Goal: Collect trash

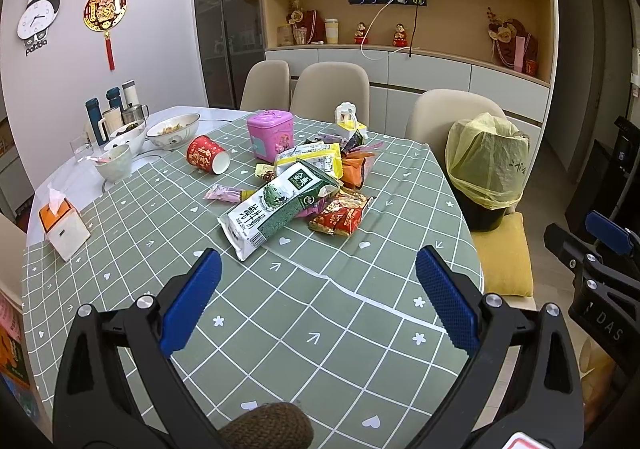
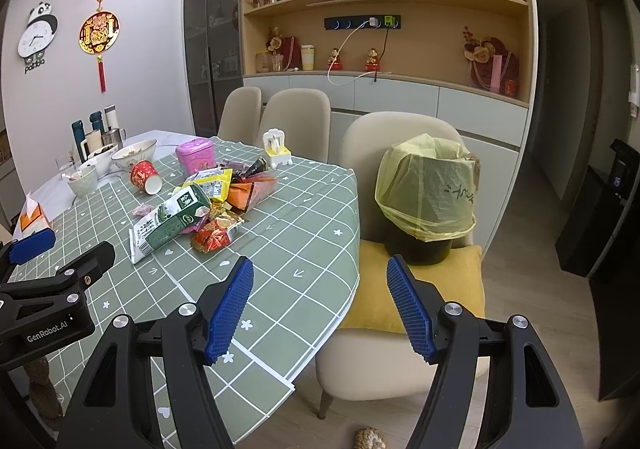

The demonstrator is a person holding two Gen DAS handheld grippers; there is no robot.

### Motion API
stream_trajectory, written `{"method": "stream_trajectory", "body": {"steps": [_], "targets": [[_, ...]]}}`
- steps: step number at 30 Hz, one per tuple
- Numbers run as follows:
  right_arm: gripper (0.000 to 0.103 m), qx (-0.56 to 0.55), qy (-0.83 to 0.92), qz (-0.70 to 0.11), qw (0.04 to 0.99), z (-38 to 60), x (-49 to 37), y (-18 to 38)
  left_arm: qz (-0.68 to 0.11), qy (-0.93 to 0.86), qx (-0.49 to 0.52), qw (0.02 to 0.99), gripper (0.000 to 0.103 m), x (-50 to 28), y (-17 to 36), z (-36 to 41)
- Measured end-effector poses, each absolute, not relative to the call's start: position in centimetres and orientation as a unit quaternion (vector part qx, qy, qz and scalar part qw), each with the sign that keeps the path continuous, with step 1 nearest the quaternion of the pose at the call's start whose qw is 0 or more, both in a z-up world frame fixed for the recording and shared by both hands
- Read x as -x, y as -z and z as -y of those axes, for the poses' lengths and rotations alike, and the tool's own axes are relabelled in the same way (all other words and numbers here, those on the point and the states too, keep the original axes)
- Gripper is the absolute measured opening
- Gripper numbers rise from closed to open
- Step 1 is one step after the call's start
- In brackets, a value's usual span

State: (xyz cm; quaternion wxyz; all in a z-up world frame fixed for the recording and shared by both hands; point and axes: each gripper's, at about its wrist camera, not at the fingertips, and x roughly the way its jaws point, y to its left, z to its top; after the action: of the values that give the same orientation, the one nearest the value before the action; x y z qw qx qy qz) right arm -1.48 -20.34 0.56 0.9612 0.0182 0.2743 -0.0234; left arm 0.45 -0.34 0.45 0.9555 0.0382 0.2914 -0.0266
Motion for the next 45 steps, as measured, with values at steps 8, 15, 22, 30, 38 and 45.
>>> {"method": "stream_trajectory", "body": {"steps": [8, 15, 22, 30, 38, 45], "targets": [[0.065, -0.020, 0.025, -0.275, 0.961, 20.3, 1.4, -0.4, -0.291, 0.029, -0.039, 0.956, 0.093, -0.6, -0.2, 0.6], [0.065, -0.019, 0.025, -0.275, 0.961, 20.3, 1.4, -0.4, -0.291, 0.029, -0.039, 0.956, 0.093, -0.5, -0.2, 0.6], [0.065, -0.020, 0.025, -0.277, 0.960, 20.3, 1.4, -0.3, -0.292, 0.029, -0.038, 0.955, 0.093, -0.6, -0.1, 0.8], [0.065, -0.021, 0.027, -0.279, 0.960, 20.4, 1.1, -0.1, -0.293, 0.031, -0.037, 0.955, 0.093, -0.7, -0.1, 0.6], [0.065, -0.021, 0.029, -0.281, 0.959, 20.6, 0.9, -0.1, -0.295, 0.031, -0.035, 0.954, 0.093, -1.0, 0.0, 0.5], [0.065, -0.021, 0.035, -0.287, 0.957, 20.8, 0.3, -0.1, -0.300, 0.035, -0.031, 0.953, 0.093, -2.0, 0.2, 0.2]]}}
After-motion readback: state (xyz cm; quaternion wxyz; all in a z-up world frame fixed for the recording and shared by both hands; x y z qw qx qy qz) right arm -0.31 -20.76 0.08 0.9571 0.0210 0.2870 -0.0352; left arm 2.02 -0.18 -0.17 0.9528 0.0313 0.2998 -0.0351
